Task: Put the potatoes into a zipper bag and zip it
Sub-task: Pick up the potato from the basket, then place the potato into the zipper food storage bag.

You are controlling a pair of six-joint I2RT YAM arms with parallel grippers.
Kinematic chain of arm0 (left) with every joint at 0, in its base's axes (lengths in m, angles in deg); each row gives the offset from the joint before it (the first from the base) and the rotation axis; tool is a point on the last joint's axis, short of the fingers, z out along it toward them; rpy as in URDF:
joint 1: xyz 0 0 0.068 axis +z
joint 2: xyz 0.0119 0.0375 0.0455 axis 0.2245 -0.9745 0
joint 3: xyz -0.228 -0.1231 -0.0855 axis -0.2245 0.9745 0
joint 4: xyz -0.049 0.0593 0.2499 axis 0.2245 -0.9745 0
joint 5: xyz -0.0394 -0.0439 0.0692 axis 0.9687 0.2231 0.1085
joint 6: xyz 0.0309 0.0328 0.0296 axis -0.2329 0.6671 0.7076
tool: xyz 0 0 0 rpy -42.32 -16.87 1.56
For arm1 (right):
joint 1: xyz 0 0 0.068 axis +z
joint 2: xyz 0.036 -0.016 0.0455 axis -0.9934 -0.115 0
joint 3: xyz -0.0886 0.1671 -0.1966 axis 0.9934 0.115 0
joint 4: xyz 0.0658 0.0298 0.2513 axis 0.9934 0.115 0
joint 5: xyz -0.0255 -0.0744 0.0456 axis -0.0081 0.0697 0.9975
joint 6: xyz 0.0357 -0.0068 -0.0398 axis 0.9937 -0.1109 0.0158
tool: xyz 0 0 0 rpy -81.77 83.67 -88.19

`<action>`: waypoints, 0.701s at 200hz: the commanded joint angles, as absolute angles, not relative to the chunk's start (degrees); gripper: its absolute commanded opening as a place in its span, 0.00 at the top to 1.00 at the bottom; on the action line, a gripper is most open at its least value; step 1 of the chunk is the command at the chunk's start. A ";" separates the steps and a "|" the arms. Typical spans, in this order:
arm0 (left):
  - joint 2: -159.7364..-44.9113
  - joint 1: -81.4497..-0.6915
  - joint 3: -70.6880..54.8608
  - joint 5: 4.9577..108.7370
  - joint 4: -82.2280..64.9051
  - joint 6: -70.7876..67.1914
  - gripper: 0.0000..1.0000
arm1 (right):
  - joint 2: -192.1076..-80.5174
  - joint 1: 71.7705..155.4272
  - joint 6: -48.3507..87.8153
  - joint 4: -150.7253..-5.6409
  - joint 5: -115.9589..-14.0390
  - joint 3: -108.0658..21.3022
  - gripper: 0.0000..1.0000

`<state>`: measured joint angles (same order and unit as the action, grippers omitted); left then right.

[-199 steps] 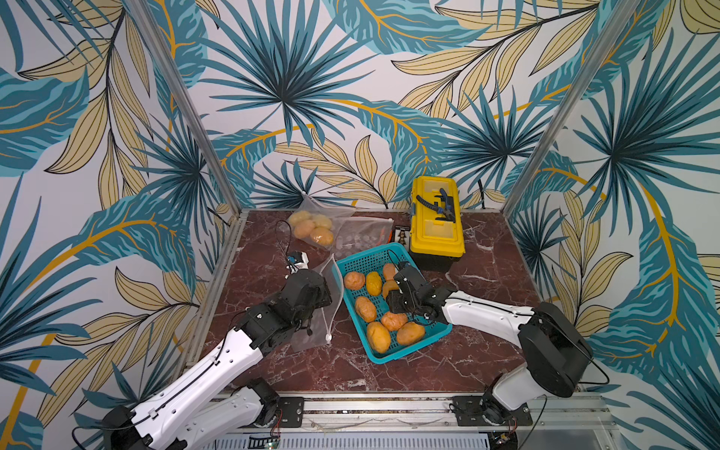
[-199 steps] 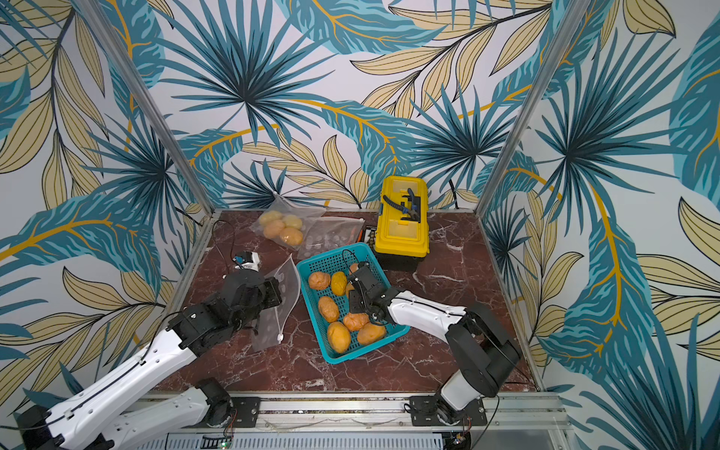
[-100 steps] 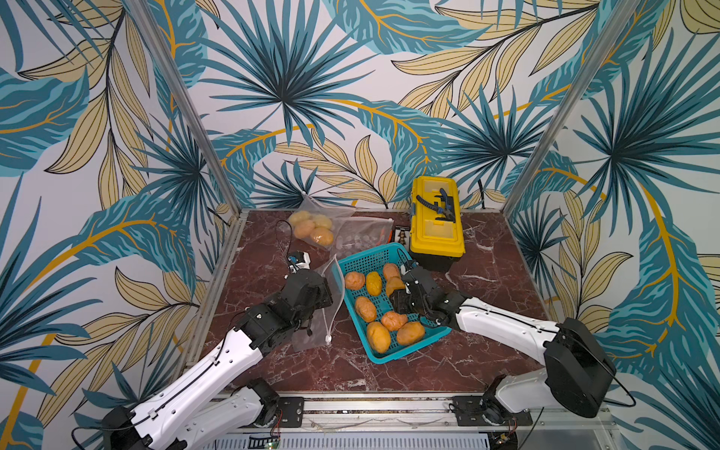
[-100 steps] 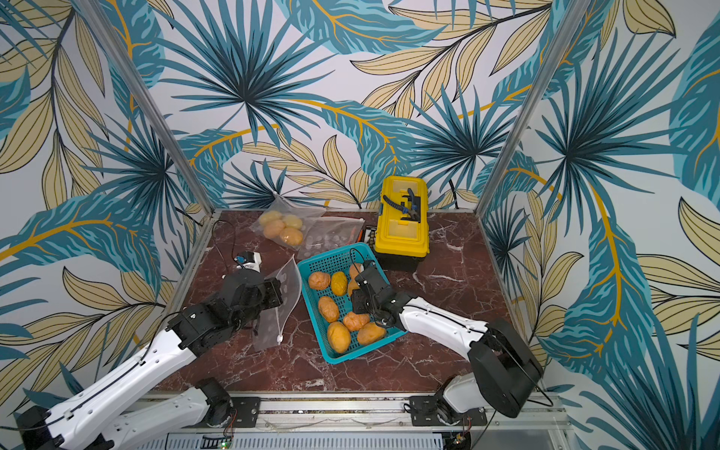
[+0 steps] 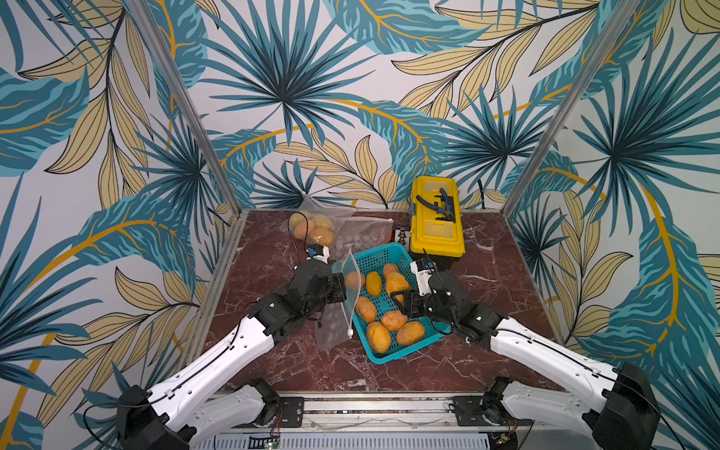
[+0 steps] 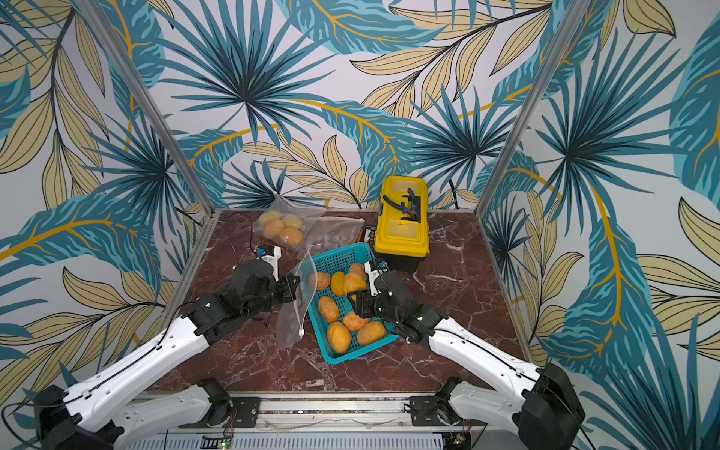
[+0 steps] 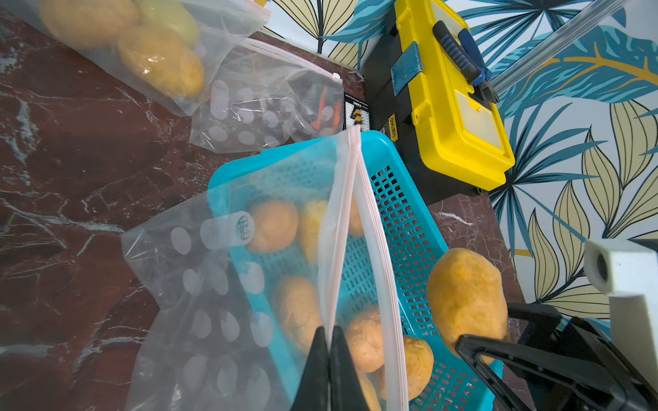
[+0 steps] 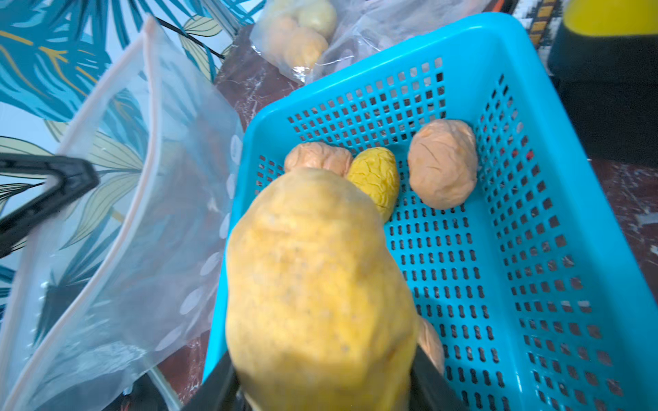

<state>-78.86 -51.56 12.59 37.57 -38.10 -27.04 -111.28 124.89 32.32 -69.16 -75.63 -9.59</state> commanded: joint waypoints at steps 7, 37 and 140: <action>-79.90 -51.73 11.87 37.54 -36.09 -27.16 1.00 | -109.76 126.59 32.17 -70.64 -72.79 -10.80 0.71; -81.53 -51.73 11.27 37.22 -36.05 -27.29 1.00 | -108.86 128.84 30.80 -69.51 -72.16 -13.84 0.72; -83.49 -51.72 10.41 37.54 -36.05 -27.12 1.00 | -122.78 132.18 32.08 -69.55 -71.15 -25.70 0.78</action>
<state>-83.84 -51.56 12.29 37.83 -37.05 -27.45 -119.17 131.91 31.32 -69.79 -71.06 -23.88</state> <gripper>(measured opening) 0.047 0.543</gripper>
